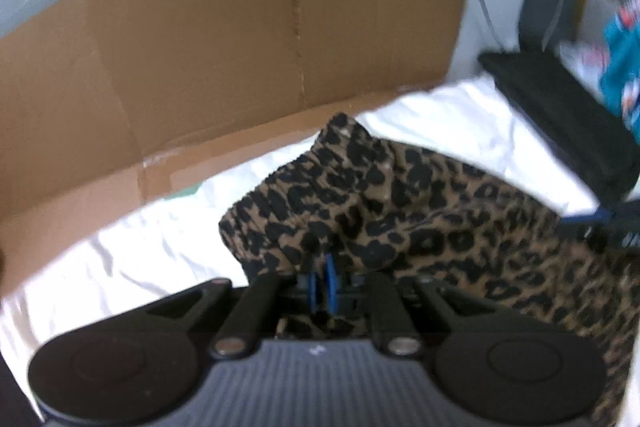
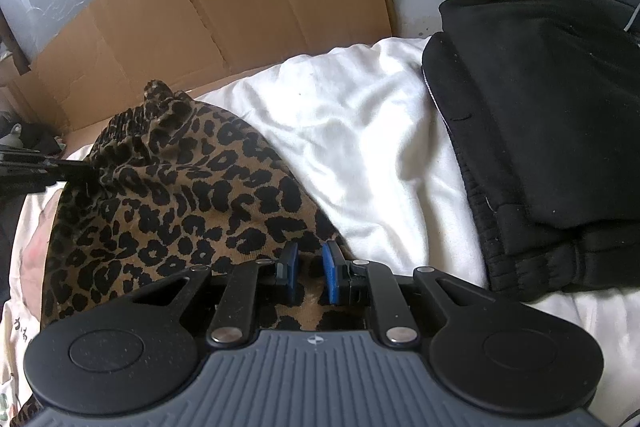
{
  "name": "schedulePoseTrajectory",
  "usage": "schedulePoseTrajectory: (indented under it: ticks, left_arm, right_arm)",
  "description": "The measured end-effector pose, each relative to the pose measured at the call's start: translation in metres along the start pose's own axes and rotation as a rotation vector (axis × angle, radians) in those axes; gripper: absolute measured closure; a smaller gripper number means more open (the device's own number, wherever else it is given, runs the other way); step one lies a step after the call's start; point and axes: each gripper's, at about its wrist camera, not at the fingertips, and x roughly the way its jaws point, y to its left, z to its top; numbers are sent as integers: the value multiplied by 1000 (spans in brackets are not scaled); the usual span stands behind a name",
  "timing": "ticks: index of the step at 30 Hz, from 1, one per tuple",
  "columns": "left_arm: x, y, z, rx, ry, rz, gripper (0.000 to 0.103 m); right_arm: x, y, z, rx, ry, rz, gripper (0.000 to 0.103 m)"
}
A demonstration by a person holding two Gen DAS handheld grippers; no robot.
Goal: Fold clothes
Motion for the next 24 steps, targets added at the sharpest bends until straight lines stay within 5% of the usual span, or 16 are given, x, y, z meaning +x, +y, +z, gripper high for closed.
schedulePoseTrajectory:
  ticks: [8, 19, 24]
  left_arm:
    - [11, -16, -36, 27, 130, -36, 95]
    - [-17, -51, -55, 67, 119, -90, 93]
    - [-23, -65, -74, 53, 179, -110, 91]
  right_arm:
    - [-1, 2, -1, -2, -2, -5, 84]
    - [-30, 9, -12, -5, -4, -18, 77]
    - [-45, 13, -27, -10, 27, -27, 76]
